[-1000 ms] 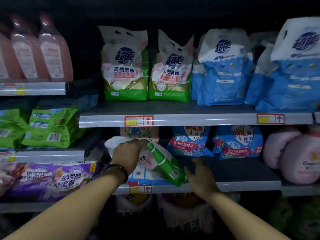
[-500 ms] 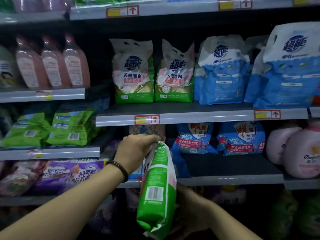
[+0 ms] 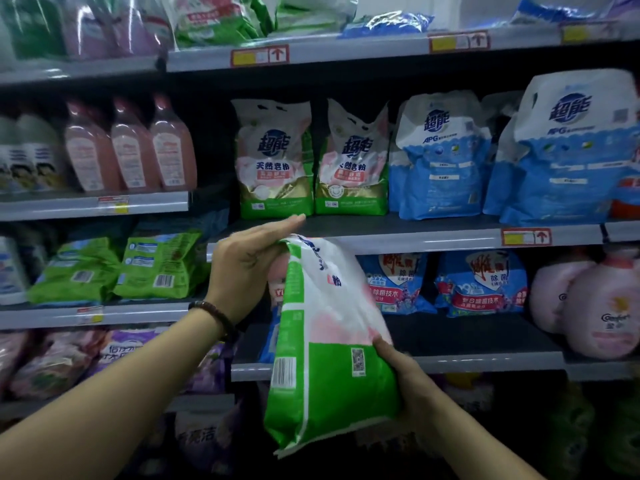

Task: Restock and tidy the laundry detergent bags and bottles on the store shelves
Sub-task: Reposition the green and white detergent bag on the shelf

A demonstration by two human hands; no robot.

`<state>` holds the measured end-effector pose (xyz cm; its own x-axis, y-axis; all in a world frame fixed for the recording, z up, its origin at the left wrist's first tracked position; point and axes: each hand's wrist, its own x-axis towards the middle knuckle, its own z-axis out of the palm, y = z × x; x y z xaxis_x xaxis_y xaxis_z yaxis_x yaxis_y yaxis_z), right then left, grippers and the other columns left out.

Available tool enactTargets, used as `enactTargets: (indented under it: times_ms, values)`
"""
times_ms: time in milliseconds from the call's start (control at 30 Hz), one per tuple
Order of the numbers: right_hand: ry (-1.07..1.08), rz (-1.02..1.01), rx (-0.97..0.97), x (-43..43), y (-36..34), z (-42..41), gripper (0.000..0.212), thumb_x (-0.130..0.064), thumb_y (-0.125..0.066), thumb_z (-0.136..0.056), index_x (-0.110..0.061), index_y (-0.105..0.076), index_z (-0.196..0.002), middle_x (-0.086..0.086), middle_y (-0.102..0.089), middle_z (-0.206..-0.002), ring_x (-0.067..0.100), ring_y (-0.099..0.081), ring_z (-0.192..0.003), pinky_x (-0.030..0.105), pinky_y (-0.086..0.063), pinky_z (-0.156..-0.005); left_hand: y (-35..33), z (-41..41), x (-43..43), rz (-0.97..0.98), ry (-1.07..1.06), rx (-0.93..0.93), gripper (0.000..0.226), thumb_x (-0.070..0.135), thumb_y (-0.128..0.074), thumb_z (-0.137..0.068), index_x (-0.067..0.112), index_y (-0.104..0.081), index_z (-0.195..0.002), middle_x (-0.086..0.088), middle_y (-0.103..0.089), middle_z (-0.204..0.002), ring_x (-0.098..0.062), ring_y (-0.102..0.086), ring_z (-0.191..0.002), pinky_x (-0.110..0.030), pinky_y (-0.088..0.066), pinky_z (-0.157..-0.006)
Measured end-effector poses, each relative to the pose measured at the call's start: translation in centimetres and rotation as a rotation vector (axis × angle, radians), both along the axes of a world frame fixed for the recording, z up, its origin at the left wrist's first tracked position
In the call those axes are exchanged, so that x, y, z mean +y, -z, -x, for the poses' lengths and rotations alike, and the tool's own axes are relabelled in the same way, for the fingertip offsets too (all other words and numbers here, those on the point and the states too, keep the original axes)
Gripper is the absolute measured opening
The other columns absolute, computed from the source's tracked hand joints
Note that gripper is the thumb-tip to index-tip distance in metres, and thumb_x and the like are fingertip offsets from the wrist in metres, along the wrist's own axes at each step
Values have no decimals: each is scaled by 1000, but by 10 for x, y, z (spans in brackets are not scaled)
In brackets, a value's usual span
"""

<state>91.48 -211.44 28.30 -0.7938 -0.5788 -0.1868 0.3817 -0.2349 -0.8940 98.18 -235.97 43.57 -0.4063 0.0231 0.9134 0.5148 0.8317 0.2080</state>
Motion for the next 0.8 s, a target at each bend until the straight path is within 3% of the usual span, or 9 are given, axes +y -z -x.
enactTargets:
  times_ms: [67,133,200,300,367,433,500,667,800]
  values:
    - [116,42,95,11,-9,4,65,-35,-92,-64,4,-74,-113,28,-77,-102,41,-77,-79,47,-64,-64,-11,-9,-2,8,-76,61,57,7,-66,-86,28,-67,-139,11,-68,-138,-12,-63,-127,-46,-50,-109]
    - [197,65,233,19,-26,4,76,-35,-97,-58,-1,-72,-121,28,-77,-109,45,-77,-88,51,-65,-74,-11,-20,5,-126,-250,93,65,17,-77,-88,34,-57,-147,9,-60,-139,-18,-55,-126,-46,-45,-109]
    - [255,93,328,23,-45,6,80,-37,-100,-53,-6,-74,-122,27,-76,-115,49,-75,-99,62,-60,-91,-1,-27,11,-514,-289,-42,70,50,-85,-80,43,-48,-140,-1,-56,-134,-25,-56,-120,-52,-48,-106]
    - [339,142,414,19,-80,10,67,-29,-97,-58,-9,-76,-118,23,-78,-112,47,-76,-100,62,-60,-94,8,-35,15,-1168,212,-547,103,92,-77,-47,33,-51,-127,-16,-73,-125,-37,-73,-108,-59,-58,-96]
    - [377,160,451,10,-104,13,58,-21,-95,-66,-9,-75,-119,19,-80,-109,42,-78,-98,54,-62,-90,13,-35,20,-1083,393,-717,101,69,-95,-49,27,-53,-132,-12,-77,-122,-33,-77,-105,-51,-63,-89]
    - [416,156,485,-2,-128,21,51,-21,-90,-70,-10,-75,-117,15,-81,-106,38,-79,-94,50,-63,-85,13,-31,29,-903,364,-659,81,29,-99,-66,30,-54,-132,-5,-78,-120,-24,-79,-103,-34,-65,-81]
    - [429,128,540,-14,-152,34,50,-25,-92,-70,-12,-76,-116,12,-82,-105,36,-80,-93,52,-64,-86,3,-16,27,-903,346,-578,67,10,-90,-75,30,-58,-130,-1,-80,-114,-21,-79,-100,-26,-64,-76]
    - [520,-52,739,-58,-210,86,60,-54,-90,-68,-17,-74,-113,2,-82,-101,21,-80,-88,37,-66,-75,-31,41,-18,-972,319,-467,56,12,-87,-81,25,-62,-129,2,-82,-105,-20,-80,-95,-28,-64,-73]
    - [517,-307,838,-109,-244,134,110,-89,-65,-69,-17,-49,-151,4,-62,-146,30,-61,-131,45,-52,-110,-66,89,-66,-841,171,-405,59,14,-90,-78,26,-61,-128,2,-80,-109,-19,-78,-101,-30,-63,-82]
